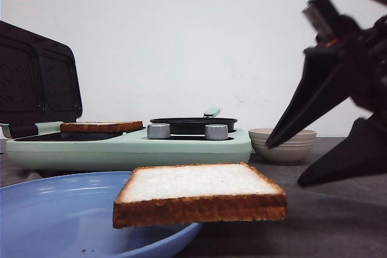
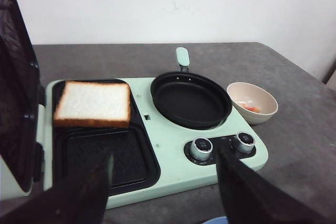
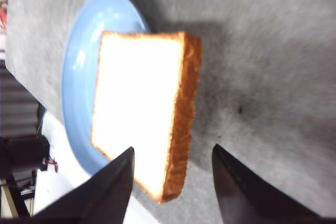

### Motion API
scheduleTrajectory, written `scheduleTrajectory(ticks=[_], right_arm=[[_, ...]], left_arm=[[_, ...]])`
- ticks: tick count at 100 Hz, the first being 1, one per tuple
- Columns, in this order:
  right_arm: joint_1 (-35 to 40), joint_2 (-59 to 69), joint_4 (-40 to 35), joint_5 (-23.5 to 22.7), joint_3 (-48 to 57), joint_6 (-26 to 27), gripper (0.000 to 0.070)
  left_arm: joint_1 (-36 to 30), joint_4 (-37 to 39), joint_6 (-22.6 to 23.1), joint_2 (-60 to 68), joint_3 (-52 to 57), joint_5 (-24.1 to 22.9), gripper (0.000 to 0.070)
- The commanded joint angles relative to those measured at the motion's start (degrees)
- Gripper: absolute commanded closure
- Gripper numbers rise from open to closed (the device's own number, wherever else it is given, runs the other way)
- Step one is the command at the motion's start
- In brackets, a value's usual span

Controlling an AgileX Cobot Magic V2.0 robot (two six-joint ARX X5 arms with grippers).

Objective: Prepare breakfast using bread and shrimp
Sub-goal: 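Grasp the remaining bread slice on the blue plate with the right gripper, then carry the bread slice with the right gripper over the sandwich maker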

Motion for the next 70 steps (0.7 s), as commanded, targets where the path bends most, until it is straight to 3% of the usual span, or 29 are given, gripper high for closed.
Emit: scheduleTrajectory(ticks=[1, 70], right_arm=[[1.0, 1.6, 1.3, -0.4, 0.2, 1.0, 0.0409], [6.8, 10.9, 9.7, -3.2, 0.2, 3.6, 0.0392]], left_arm=[[0.0, 0.3, 1.0, -0.2, 0.2, 0.0, 0.0386], [0.0, 0.2, 1.2, -1.1, 0.2, 0.0, 0.0386]])
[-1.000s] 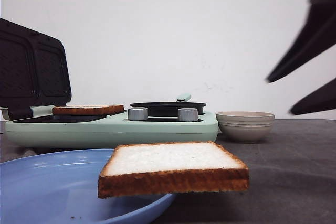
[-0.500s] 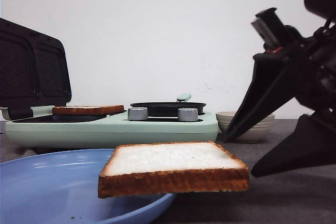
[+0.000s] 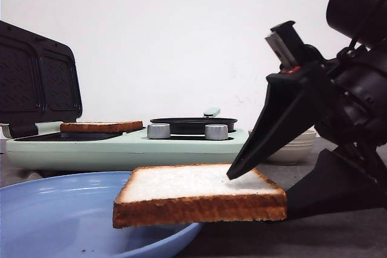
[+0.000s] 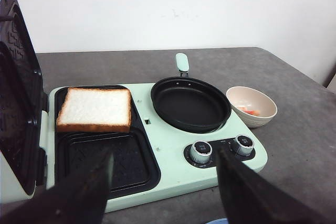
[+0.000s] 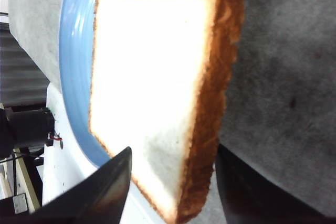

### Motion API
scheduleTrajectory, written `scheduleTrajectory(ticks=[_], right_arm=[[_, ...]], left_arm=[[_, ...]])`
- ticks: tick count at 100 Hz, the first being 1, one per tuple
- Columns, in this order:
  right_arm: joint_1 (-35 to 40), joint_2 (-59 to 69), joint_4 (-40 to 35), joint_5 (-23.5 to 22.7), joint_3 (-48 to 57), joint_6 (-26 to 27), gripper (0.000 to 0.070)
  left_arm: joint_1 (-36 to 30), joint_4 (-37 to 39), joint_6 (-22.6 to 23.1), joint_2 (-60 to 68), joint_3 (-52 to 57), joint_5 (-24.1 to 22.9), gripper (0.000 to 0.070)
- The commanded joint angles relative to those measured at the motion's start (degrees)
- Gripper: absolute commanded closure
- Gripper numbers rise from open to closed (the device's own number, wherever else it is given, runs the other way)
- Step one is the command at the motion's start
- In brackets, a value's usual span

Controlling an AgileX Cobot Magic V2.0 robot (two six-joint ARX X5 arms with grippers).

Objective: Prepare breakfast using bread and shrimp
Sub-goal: 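Carry the bread slice with the right gripper over the sandwich maker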

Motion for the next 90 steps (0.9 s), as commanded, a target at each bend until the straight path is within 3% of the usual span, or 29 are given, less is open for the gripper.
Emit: scheduleTrajectory(ticks=[1, 10, 22, 31, 46, 75, 90], right_arm=[[0.8, 1.1, 0.7, -0.2, 0.2, 0.6, 0.0392], [1.2, 1.3, 0.7, 0.0, 0.2, 0.6, 0.0410], [1.2, 1.3, 0.7, 0.0, 0.2, 0.6, 0.0617], [1.2, 1.3, 0.8, 0.0, 0.2, 0.5, 0.0687], [1.2, 1.3, 4.3, -1.8, 0.2, 1.4, 0.0690], [1.2, 1.2, 22.0, -3.1, 1.6, 12.7, 0.0695], [1.2, 1.3, 22.7, -2.5, 6.0, 13.4, 0.0696]], left_arm=[[0.0, 0.5, 1.0, 0.0, 0.2, 0.0, 0.0387], [0.0, 0.4, 1.1, 0.0, 0.2, 0.0, 0.0387], [0.0, -0.3, 1.2, 0.0, 0.2, 0.0, 0.0386], [0.0, -0.7, 1.3, 0.0, 0.2, 0.0, 0.0387], [0.0, -0.6, 1.3, 0.0, 0.2, 0.0, 0.0387], [0.0, -0.6, 1.3, 0.0, 0.2, 0.0, 0.0387], [0.0, -0.6, 1.3, 0.0, 0.2, -0.4, 0.0387]])
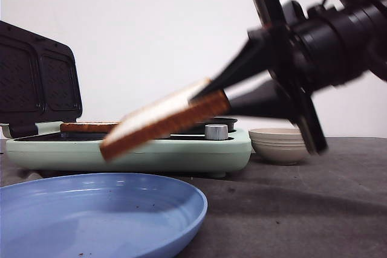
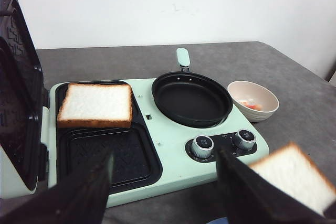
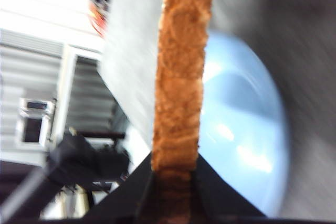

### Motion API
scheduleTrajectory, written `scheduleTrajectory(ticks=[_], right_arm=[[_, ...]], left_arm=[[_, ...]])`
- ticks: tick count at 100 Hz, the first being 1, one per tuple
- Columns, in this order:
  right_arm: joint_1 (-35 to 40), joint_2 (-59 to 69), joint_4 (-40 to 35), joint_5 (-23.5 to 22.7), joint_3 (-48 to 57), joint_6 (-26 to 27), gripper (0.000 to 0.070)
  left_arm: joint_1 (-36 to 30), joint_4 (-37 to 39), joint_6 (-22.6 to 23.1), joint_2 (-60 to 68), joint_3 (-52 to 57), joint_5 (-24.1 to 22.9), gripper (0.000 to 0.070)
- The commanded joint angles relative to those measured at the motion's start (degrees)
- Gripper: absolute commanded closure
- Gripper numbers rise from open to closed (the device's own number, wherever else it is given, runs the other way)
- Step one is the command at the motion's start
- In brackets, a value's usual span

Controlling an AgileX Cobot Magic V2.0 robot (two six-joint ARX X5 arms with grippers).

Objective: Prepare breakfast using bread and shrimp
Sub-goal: 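Carry the bread slice with the right gripper over the sandwich maker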

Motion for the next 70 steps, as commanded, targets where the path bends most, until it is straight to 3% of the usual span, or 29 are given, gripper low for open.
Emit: scheduleTrajectory(ticks=[1, 31, 70], right_arm=[[0.6, 0.7, 1.1, 0.3, 2.8, 1.5, 0.0696], [0.6, 5.5, -4.6, 1.5, 18.0, -2.7, 0.0696], [1.6, 25.8, -6.8, 0.6, 41.1, -4.0, 0.0696]], left_arm=[[0.0, 0.5, 0.3, 0.0, 0.2, -0.4, 0.0387], [0.0, 0.8, 0.3, 0.0, 0.2, -2.3, 0.0387], [0.0, 0.8, 0.3, 0.0, 0.2, -4.1, 0.0387]])
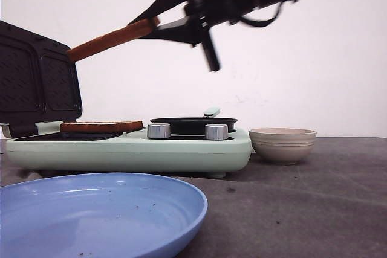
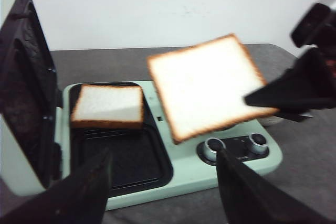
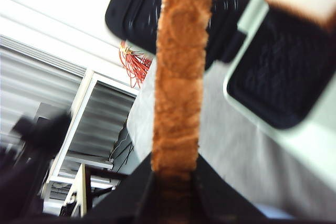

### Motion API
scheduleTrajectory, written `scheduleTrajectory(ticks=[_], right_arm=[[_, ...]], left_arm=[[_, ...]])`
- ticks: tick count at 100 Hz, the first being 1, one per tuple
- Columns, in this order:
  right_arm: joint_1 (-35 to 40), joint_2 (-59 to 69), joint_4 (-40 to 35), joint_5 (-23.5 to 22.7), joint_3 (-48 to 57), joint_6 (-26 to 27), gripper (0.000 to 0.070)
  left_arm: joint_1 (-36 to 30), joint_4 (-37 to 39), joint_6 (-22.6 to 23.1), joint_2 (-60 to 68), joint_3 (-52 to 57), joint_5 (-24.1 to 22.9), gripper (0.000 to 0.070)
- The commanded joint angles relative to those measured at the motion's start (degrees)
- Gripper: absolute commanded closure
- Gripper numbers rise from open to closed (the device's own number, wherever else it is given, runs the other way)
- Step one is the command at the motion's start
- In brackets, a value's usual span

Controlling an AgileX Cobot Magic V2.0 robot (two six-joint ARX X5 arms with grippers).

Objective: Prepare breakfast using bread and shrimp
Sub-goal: 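Carry the bread slice with the right gripper over the sandwich maker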

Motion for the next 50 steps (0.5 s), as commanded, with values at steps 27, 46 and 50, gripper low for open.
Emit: scheduleTrajectory(ticks=[27, 46, 50], right_arm=[[4.3, 16.0, -1.3, 0.2, 14.7, -0.3, 0.0696], [6.2, 21.9, -1.5, 3.0, 19.0, 1.0, 0.0696], [6.4, 22.3, -1.7, 4.2, 19.1, 1.0, 0.0696]], left_arm=[[0.0, 0.6, 1.0, 0.0, 0.2, -3.3, 0.0387], [0.0, 0.6, 1.4, 0.0, 0.2, -3.3, 0.0387], [0.0, 0.6, 1.5, 0.0, 0.2, -3.3, 0.0387]])
